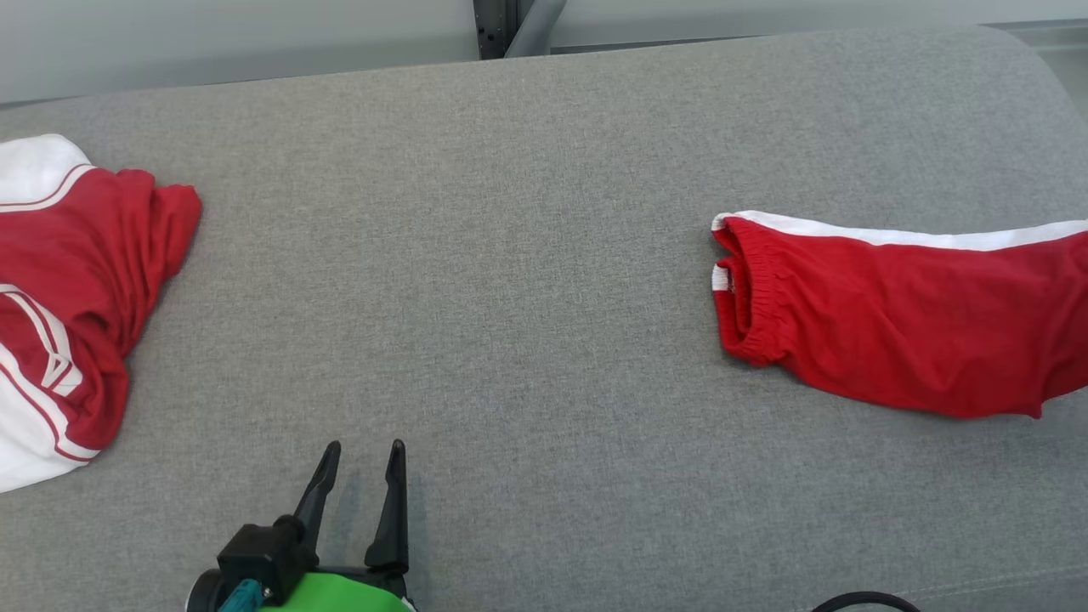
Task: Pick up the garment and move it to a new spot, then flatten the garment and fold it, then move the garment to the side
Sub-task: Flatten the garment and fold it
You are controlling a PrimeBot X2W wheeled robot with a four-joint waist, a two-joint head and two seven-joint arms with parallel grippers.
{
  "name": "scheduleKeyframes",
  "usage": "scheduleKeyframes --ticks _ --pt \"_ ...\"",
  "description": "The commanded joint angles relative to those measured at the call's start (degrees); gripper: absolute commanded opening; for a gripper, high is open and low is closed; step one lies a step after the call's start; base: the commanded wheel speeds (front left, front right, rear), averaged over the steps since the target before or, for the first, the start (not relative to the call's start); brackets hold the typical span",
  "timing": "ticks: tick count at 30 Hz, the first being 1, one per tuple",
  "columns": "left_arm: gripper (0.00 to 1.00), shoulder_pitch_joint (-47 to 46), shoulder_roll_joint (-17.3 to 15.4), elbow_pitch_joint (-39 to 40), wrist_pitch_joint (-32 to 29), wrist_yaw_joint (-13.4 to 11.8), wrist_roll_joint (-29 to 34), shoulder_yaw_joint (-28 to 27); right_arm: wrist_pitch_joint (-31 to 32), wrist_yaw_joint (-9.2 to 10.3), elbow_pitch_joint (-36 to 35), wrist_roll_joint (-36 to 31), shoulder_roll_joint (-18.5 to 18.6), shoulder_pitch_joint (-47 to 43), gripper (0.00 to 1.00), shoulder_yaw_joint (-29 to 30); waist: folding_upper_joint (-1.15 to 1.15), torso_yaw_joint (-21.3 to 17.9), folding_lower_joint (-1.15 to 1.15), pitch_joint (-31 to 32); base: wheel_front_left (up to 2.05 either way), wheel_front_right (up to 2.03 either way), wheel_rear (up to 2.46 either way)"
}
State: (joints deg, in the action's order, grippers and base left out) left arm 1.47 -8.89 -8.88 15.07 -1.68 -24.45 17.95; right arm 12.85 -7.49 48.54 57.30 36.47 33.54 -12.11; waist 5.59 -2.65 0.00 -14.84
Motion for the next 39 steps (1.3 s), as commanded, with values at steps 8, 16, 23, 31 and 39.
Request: scheduleKeyframes --ticks 8,16,23,31,39 --pt "1.0 2.1 3.0 -2.2 0.1 1.7 2.6 0.2 0.7 0.0 -11.0 -6.2 -7.0 4.6 0.0 -5.0 -0.01 1.2 0.0 2.5 0.0 0.0 0.0" --pt "1.0 -0.5 3.8 -3.9 0.1 3.2 3.9 0.4 6.2 0.0 -19.5 -11.1 -15.3 1.9 0.0 -12.8 -0.01 3.0 0.0 1.8 0.0 0.0 0.0" --pt "1.0 -0.6 4.5 -5.3 0.1 3.6 4.0 -1.0 8.1 -0.01 -20.6 -13.7 -16.1 0.3 0.0 -13.1 -0.01 4.0 0.0 0.9 0.0 0.0 0.0" --pt "1.0 -1.1 5.4 -6.6 0.1 4.4 3.7 -1.8 8.3 -0.01 -24.6 -16.1 -14.8 -1.1 1.0 -14.3 -0.01 3.8 0.0 0.6 0.0 0.0 0.0" --pt "1.0 1.2 5.7 -6.4 0.1 4.5 3.7 -3.5 0.3 0.0 -34.4 -19.3 -13.0 -7.7 1.0 -9.2 -0.01 3.6 0.0 4.1 0.0 0.0 0.0"
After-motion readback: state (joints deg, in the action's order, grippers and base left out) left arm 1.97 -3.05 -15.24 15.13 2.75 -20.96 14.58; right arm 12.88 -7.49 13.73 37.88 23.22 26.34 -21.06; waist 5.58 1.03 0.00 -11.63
